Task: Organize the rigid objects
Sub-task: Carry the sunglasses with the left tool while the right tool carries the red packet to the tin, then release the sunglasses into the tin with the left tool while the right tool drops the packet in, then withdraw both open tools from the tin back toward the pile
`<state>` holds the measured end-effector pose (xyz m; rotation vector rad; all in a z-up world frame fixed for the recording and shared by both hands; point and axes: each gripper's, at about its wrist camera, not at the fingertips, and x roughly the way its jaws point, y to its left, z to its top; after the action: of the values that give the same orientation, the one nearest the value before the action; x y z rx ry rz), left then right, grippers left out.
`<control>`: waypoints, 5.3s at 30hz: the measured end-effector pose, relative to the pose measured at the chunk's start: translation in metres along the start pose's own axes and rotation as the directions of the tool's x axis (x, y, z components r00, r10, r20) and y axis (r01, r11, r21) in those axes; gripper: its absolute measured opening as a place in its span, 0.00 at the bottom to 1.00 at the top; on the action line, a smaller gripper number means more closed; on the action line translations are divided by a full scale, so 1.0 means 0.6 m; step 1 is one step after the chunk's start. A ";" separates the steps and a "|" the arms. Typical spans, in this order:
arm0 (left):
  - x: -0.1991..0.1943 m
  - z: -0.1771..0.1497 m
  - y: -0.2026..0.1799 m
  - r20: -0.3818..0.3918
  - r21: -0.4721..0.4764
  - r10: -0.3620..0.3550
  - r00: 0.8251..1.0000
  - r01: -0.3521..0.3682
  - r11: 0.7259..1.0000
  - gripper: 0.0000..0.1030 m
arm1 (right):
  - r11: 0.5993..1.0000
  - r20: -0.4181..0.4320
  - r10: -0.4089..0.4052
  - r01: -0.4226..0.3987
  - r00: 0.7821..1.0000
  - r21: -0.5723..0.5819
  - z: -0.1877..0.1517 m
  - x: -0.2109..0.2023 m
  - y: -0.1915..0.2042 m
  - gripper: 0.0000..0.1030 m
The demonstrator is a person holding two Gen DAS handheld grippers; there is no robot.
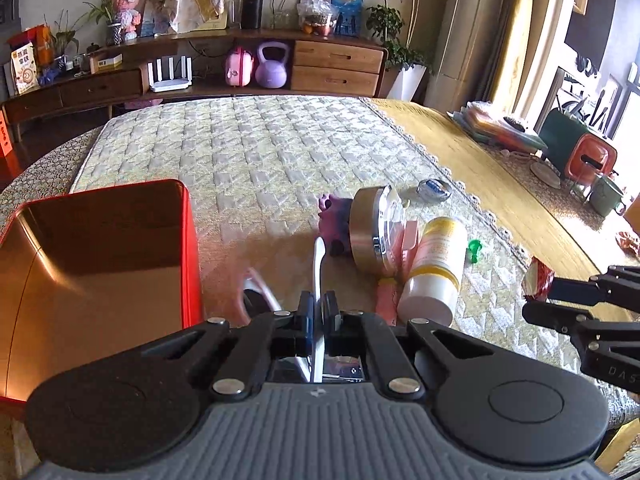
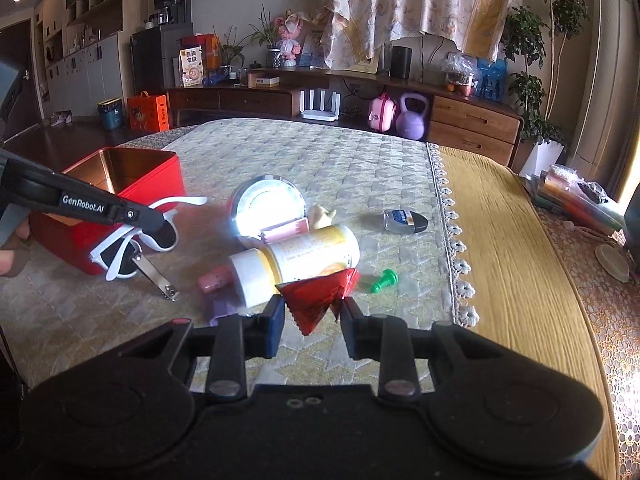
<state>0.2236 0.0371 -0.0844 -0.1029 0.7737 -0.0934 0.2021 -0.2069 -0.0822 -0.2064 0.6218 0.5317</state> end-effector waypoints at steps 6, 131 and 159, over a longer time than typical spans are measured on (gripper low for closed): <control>-0.030 0.016 0.006 0.029 -0.015 -0.003 1.000 0.003 1.000 0.04 | 1.000 0.018 0.018 -0.018 1.000 0.004 0.001 -0.023 0.012 0.29; -0.143 -0.010 0.092 0.110 -0.103 0.044 0.993 -0.033 0.994 0.71 | 0.980 0.080 0.165 -0.173 0.983 0.100 0.120 -0.001 0.156 1.00; -0.030 -0.085 -0.050 -0.010 -0.123 0.051 0.999 -0.052 0.991 0.81 | 0.978 0.007 -0.005 0.004 1.000 0.207 -0.024 -0.034 0.002 0.99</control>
<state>0.1736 0.0063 -0.1047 -0.1994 0.7882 0.0029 0.1802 -0.2190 -0.0815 -0.0092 0.6640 0.4597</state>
